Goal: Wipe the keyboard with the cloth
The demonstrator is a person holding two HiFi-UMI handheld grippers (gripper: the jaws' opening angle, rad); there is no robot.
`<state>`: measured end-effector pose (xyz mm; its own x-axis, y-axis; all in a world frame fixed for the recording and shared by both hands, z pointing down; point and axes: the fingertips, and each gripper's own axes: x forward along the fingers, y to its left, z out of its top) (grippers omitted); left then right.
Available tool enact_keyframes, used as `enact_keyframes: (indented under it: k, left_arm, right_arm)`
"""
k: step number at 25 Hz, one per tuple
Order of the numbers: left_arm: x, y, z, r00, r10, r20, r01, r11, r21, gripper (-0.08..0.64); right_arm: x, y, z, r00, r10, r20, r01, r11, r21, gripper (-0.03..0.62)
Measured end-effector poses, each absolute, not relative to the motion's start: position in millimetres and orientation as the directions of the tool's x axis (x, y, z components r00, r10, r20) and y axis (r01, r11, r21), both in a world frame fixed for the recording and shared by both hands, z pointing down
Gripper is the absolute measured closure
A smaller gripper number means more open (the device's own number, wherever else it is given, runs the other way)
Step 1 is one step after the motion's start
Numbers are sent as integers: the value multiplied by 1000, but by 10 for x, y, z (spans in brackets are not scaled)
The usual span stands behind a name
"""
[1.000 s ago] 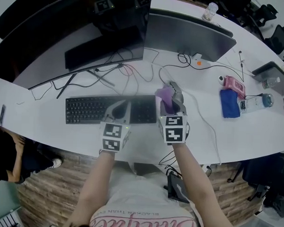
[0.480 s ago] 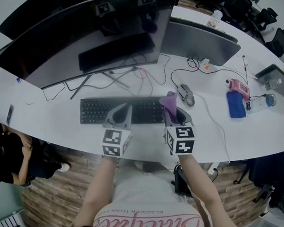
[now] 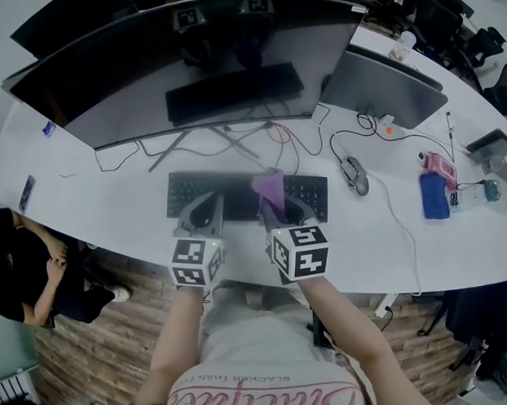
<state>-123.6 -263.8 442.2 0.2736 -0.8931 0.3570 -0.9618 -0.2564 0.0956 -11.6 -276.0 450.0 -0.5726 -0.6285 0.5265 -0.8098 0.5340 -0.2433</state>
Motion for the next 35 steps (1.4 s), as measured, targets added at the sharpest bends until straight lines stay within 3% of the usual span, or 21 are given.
enact_keyframes:
  k: [9, 19, 35]
  left_arm:
    - [-2129, -2288, 4552, 181, -901, 394, -983, -158, 90, 552]
    - [-2934, -2010, 4794, 114, -890, 441, -991, -73, 108, 552]
    - [-3402, -1962, 5047, 119, -863, 492, -992, -80, 98, 552]
  right_arm:
    - [-1337, -2328, 4650, -684, -475, 553, -691, 666, -283, 503]
    - [-2343, -2065, 4943, -715, -364, 597, -636, 694, -338, 503]
    - [-2915, -2003, 5459, -685, -298, 665, -659, 643, -390, 503]
